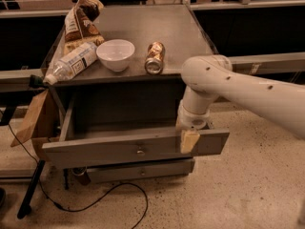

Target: Open bottom drawer

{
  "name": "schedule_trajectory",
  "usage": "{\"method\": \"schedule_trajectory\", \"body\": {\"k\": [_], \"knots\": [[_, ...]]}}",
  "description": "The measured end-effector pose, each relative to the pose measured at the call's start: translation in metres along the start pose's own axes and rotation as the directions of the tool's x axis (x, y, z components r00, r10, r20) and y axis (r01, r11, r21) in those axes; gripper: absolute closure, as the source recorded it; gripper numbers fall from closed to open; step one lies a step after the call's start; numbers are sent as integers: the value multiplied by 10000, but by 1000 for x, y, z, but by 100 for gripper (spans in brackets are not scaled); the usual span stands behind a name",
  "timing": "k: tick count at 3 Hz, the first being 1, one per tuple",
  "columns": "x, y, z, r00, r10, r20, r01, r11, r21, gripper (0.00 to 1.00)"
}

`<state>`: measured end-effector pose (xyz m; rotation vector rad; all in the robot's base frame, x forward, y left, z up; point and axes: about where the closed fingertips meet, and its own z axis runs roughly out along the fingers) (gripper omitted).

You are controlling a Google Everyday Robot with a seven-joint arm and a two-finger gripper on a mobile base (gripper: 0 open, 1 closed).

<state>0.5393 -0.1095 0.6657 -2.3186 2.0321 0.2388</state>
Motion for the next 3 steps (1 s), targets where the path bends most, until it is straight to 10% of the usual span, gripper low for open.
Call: {"method": "schedule_trajectory", "body": {"k": [2,3], "knots": [[-5,46,-9,9938,-1075,286,1077,9942,-67,0],[-30,64,-11,9878,-1498,437,1506,9885,-159,17]]}}
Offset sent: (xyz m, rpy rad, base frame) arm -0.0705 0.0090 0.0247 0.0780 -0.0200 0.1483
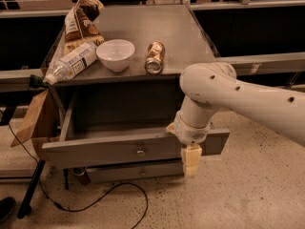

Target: Open bottom drawer

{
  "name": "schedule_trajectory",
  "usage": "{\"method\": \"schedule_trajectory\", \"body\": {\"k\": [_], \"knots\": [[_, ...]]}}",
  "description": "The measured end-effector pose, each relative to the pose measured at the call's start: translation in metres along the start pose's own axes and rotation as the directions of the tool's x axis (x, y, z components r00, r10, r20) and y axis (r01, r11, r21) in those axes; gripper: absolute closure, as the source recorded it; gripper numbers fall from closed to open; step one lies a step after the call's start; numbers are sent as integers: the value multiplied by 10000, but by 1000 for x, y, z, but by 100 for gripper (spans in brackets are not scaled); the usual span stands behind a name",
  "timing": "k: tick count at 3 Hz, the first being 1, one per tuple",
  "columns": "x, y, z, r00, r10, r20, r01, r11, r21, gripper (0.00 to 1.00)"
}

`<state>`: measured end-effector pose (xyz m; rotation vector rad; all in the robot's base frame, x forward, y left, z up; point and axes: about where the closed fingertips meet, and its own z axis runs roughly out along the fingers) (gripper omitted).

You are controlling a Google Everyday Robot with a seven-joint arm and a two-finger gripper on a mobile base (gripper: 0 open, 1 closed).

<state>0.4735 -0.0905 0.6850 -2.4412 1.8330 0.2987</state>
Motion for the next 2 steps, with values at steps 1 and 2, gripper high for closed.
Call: {"method": "schedule_trajectory", "body": {"k": [1,2], "knots": [[-19,10,4,9994,-341,75,343,9990,-277,40],[-20,9,1,9993,-371,81,373,9988,-303,63]]}}
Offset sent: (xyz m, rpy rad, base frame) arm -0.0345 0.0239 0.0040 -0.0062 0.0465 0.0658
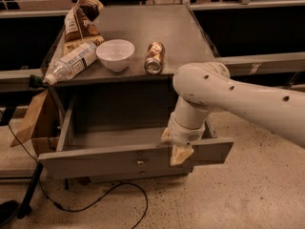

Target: Open bottom drawer

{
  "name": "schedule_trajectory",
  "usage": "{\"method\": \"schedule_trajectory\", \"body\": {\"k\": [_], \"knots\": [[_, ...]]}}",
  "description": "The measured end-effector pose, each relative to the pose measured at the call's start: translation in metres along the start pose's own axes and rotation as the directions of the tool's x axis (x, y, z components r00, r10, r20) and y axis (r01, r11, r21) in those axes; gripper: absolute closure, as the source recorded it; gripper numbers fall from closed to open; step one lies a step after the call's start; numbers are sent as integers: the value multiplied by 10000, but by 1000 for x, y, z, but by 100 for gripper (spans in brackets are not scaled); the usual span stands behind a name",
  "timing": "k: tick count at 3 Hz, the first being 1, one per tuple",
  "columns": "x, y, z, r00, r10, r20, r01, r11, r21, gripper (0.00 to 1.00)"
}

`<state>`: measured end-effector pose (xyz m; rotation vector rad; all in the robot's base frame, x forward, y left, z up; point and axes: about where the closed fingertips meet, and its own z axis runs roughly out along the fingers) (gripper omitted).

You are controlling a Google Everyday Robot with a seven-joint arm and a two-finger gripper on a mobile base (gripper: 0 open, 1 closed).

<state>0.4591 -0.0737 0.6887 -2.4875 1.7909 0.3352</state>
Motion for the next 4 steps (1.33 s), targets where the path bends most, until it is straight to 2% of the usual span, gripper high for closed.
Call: {"method": "schedule_trajectory", "body": {"k": [1,2,3,4], "knots": [[3,0,-2,9999,100,-9,-100,9999,-28,94],[5,6,-1,9995,314,-29,-315,9995,-87,100],[8,12,-1,9984,572,-36,-572,9983,-124,82],[8,12,-1,9984,572,-37,-573,9983,-125,57]]}}
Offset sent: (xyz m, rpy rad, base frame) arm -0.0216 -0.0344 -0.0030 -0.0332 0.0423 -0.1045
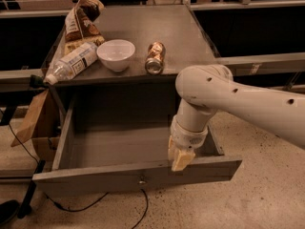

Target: Open bottom drawer

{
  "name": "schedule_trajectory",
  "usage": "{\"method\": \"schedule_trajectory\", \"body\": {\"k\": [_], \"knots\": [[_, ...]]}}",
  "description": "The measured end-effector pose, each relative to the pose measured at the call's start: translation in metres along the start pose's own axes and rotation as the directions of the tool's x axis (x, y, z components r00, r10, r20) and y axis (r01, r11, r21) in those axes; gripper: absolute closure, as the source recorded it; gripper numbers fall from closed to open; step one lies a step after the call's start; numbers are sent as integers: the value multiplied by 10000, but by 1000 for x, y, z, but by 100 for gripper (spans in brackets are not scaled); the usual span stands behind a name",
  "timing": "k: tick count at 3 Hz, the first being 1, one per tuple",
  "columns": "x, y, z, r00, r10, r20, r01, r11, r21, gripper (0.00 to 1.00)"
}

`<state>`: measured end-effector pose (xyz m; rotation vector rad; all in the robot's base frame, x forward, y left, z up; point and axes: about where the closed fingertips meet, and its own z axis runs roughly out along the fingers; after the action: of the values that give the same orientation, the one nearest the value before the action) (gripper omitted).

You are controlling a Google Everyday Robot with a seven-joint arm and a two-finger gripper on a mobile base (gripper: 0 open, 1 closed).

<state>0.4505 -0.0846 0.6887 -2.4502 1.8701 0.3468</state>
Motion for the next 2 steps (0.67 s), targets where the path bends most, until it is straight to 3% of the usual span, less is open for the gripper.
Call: {"method": "schedule_trajectory", "body": {"k": [2], "knots": [[0,0,0,10000,0,0,0,10000,0,11]]}}
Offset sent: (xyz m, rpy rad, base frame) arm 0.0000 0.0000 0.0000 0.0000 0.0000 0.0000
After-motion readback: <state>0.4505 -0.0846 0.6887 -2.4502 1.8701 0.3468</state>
